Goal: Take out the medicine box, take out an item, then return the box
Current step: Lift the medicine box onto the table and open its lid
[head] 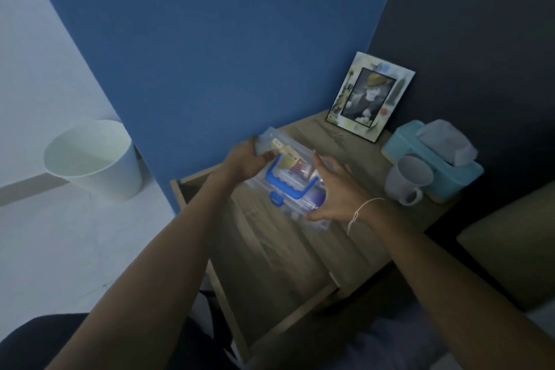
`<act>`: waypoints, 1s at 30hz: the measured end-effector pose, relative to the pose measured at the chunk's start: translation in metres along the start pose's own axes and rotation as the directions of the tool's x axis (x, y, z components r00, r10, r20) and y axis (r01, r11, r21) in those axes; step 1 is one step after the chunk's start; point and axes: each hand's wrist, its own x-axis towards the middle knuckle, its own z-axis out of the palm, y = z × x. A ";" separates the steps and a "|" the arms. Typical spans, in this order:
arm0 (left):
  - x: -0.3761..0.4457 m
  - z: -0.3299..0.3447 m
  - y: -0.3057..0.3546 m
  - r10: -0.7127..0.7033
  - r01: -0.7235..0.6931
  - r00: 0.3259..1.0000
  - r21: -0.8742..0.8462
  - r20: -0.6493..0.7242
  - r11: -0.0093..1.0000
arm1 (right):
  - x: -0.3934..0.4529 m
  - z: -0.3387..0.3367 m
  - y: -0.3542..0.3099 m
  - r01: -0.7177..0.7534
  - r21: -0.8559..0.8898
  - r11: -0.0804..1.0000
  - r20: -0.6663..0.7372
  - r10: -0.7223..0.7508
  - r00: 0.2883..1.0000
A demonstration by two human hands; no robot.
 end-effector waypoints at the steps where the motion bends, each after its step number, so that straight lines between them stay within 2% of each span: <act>1: 0.000 0.006 -0.001 -0.005 0.005 1.000 -0.015 0.008 1.000 | -0.001 -0.001 0.006 -0.003 -0.006 1.000 0.009 0.003 1.000; 10: 0.006 0.027 -0.002 0.004 -0.007 0.998 0.061 0.060 0.998 | 0.007 -0.005 0.025 -0.021 0.042 0.999 0.104 0.016 0.994; 13: -0.006 0.031 0.004 0.057 -0.058 0.998 0.237 0.015 0.970 | 0.003 -0.004 0.021 -0.098 -0.009 0.995 0.116 0.098 0.988; 14: -0.013 0.033 0.004 0.126 -0.109 0.992 0.325 -0.030 0.939 | 0.000 0.002 0.018 -0.128 -0.054 0.990 0.072 0.132 0.989; 16: -0.032 0.040 0.002 0.320 -0.256 0.944 0.435 -0.080 0.863 | -0.012 0.026 0.009 -0.156 -0.066 0.985 -0.114 0.148 0.982; 19: -0.056 0.052 -0.008 0.463 -0.389 0.886 0.498 -0.029 0.775 | -0.028 0.062 -0.005 -0.153 0.079 0.985 -0.351 0.171 0.921; 24: -0.047 0.058 -0.014 0.467 -0.399 0.884 0.481 -0.025 0.780 | -0.016 0.078 -0.003 -0.114 0.148 0.982 -0.508 0.175 0.843; 30: -0.012 0.059 -0.006 0.435 -0.371 0.900 0.465 -0.034 0.804 | 0.024 0.065 0.018 -0.088 0.124 0.988 -0.528 0.141 0.838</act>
